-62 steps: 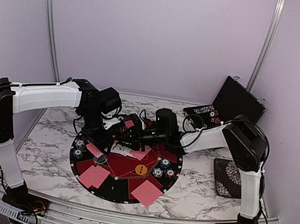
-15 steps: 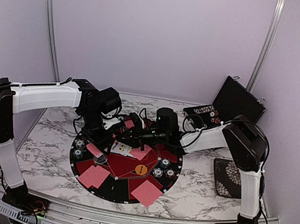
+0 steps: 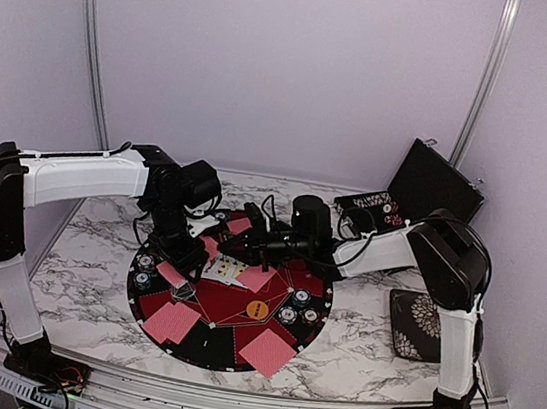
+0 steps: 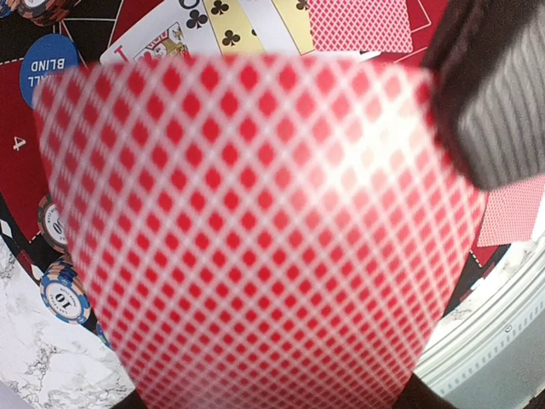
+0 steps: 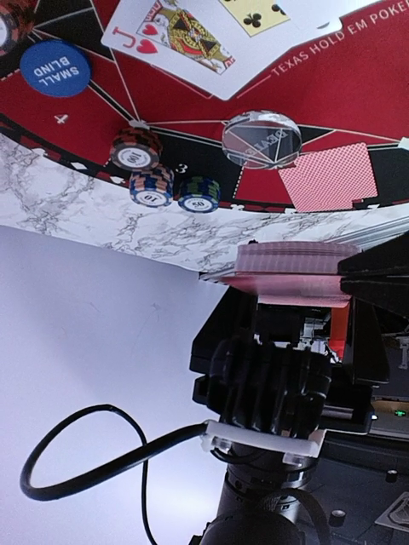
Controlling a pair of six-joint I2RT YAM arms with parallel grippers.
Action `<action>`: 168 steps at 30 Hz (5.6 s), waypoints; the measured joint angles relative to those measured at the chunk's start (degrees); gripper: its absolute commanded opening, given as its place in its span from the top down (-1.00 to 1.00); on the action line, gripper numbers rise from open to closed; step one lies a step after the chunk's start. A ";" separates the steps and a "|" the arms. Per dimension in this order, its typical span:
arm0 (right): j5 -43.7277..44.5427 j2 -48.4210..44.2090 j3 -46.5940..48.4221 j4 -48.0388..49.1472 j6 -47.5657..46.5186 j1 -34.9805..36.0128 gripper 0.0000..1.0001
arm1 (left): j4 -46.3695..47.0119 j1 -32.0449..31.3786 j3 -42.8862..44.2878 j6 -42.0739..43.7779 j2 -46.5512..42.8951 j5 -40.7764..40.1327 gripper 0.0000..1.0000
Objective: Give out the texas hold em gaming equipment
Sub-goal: Pick up the poker card from the face-down deck piles, then distribute the poker card in the community card area, then place the poker card on the poker table mat.
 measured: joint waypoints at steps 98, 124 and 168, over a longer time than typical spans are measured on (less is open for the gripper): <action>18.91 -0.98 10.80 -64.41 -57.22 -13.60 0.62 | 0.17 0.15 -0.85 -0.02 -0.98 0.00 0.10; 25.33 -16.48 4.09 -56.08 -49.72 -17.55 0.46 | 1.14 -1.05 -0.81 -5.14 -0.59 0.00 0.10; 28.55 -24.46 -1.16 -53.66 -50.66 -19.52 0.44 | 6.91 -10.97 6.69 -21.09 14.95 -3.63 0.08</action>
